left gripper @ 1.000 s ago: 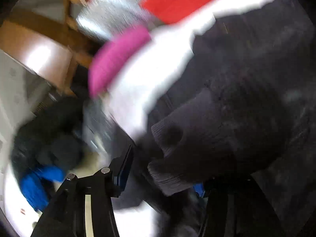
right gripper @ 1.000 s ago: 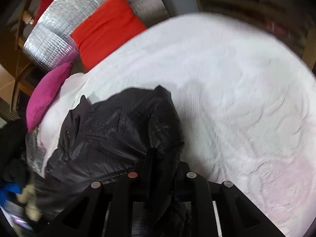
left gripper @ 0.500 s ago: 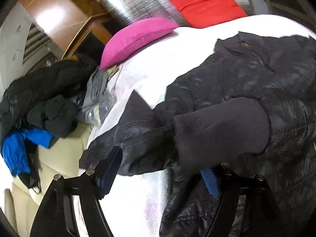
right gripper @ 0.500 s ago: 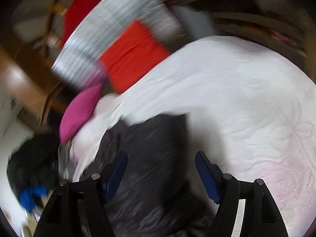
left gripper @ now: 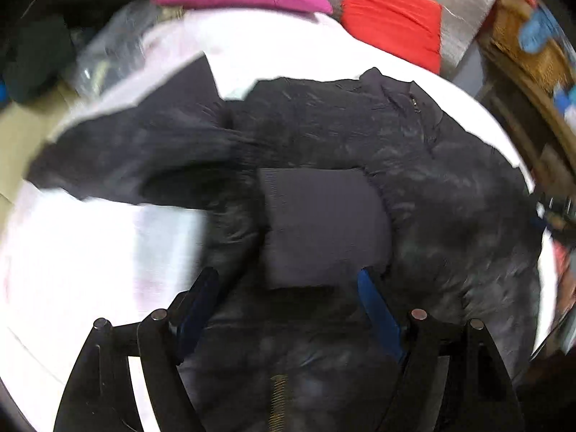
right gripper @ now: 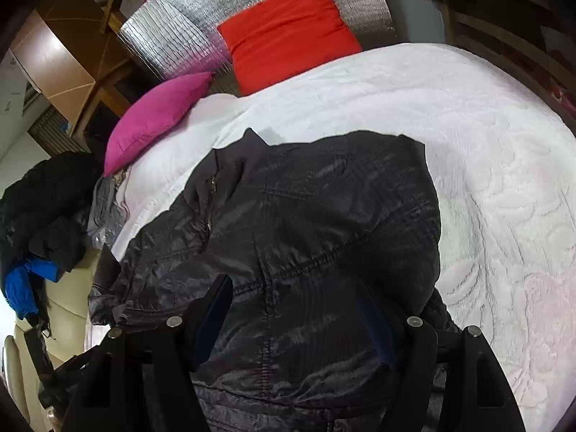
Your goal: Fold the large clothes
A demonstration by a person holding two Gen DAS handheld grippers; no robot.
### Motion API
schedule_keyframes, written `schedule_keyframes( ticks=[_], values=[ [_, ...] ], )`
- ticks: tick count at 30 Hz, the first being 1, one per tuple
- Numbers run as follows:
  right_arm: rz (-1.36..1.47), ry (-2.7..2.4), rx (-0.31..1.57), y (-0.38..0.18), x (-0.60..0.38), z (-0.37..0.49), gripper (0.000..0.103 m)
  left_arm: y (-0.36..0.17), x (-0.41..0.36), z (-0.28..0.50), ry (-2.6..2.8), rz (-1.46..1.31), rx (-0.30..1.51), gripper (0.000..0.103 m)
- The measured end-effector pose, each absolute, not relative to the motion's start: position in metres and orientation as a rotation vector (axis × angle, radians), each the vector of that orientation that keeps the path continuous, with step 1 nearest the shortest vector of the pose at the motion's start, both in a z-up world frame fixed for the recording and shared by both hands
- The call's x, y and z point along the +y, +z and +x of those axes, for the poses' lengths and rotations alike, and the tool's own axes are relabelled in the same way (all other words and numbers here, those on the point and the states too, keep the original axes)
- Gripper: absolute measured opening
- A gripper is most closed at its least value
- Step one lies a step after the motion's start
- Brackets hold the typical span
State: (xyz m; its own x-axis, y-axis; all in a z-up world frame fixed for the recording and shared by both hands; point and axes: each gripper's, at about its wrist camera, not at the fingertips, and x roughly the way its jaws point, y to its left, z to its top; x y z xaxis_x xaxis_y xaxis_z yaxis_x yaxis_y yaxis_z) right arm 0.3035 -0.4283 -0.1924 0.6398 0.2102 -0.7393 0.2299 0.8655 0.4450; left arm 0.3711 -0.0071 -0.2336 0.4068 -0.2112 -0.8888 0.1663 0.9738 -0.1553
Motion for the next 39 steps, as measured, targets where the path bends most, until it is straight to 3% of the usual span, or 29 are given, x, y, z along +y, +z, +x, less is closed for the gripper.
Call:
schedule_keyframes(
  ticks=[5, 7, 9, 12, 16, 18, 20, 21, 22, 23, 24, 27, 29, 31, 32, 33, 35, 36, 37, 38, 39],
  values=[
    [0.546, -0.035, 0.907, -0.195, -0.433, 0.299, 0.074, -0.246, -0.018, 0.395, -0.228, -0.124, 1.175, 0.076],
    [0.569, -0.041, 0.911, -0.197, -0.44, 0.299, 0.074, -0.245, -0.023, 0.396, -0.247, -0.158, 1.173, 0.051],
    [0.604, -0.042, 0.902, -0.199, -0.448, 0.297, 0.073, -0.241, -0.029, 0.4, -0.231, -0.109, 1.14, 0.039],
    [0.61, -0.064, 0.936, -0.206, -0.456, 0.299, 0.057, -0.239, -0.04, 0.406, -0.202, -0.012, 1.108, 0.018],
    [0.637, -0.104, 1.009, -0.225, -0.463, 0.304, 0.044, -0.238, -0.059, 0.431, -0.167, 0.113, 1.08, 0.016],
    [0.683, -0.1, 0.988, -0.224, -0.471, 0.303, 0.044, -0.238, -0.067, 0.437, -0.143, 0.184, 1.068, 0.016],
    [0.724, -0.093, 0.942, -0.215, -0.484, 0.298, 0.044, -0.238, -0.065, 0.437, -0.157, 0.166, 1.096, 0.024],
    [0.744, -0.095, 0.908, -0.209, -0.492, 0.293, 0.046, -0.239, -0.063, 0.436, -0.169, 0.139, 1.107, 0.044],
    [0.762, -0.103, 0.878, -0.206, -0.499, 0.289, 0.056, -0.241, -0.06, 0.434, -0.177, 0.113, 1.116, 0.069],
    [0.795, -0.129, 0.83, -0.201, -0.513, 0.282, 0.063, -0.242, -0.055, 0.43, -0.168, 0.098, 1.118, 0.076],
    [0.822, -0.154, 0.801, -0.199, -0.522, 0.276, 0.073, -0.243, -0.048, 0.423, -0.162, 0.086, 1.113, 0.079],
    [0.913, -0.175, 0.762, -0.205, -0.546, 0.269, 0.074, -0.249, -0.041, 0.421, -0.183, 0.023, 1.146, 0.079],
    [0.928, -0.165, 0.775, -0.216, -0.551, 0.274, 0.074, -0.251, -0.042, 0.424, -0.187, -0.002, 1.154, 0.074],
    [0.904, -0.193, 0.799, -0.223, -0.55, 0.282, 0.074, -0.251, -0.046, 0.427, -0.204, 0.006, 1.152, 0.038],
    [0.89, -0.202, 0.805, -0.227, -0.548, 0.287, 0.074, -0.252, -0.051, 0.43, -0.181, 0.043, 1.139, 0.034],
    [0.884, -0.195, 0.807, -0.23, -0.546, 0.292, 0.074, -0.252, -0.055, 0.431, -0.169, 0.073, 1.126, 0.024],
    [0.867, -0.167, 0.824, -0.235, -0.536, 0.303, 0.073, -0.253, -0.063, 0.437, -0.16, 0.115, 1.113, 0.018],
    [0.846, -0.16, 0.84, -0.237, -0.529, 0.308, 0.065, -0.253, -0.065, 0.439, -0.158, 0.122, 1.108, 0.016],
    [0.814, -0.156, 0.856, -0.238, -0.522, 0.312, 0.04, -0.253, -0.068, 0.441, -0.153, 0.138, 1.101, 0.015],
    [0.75, -0.166, 0.883, -0.237, -0.511, 0.32, 0.032, -0.251, -0.073, 0.444, -0.143, 0.174, 1.087, 0.014],
    [0.71, -0.188, 0.892, -0.235, -0.505, 0.322, 0.031, -0.249, -0.079, 0.447, -0.131, 0.219, 1.067, 0.014]
  ],
)
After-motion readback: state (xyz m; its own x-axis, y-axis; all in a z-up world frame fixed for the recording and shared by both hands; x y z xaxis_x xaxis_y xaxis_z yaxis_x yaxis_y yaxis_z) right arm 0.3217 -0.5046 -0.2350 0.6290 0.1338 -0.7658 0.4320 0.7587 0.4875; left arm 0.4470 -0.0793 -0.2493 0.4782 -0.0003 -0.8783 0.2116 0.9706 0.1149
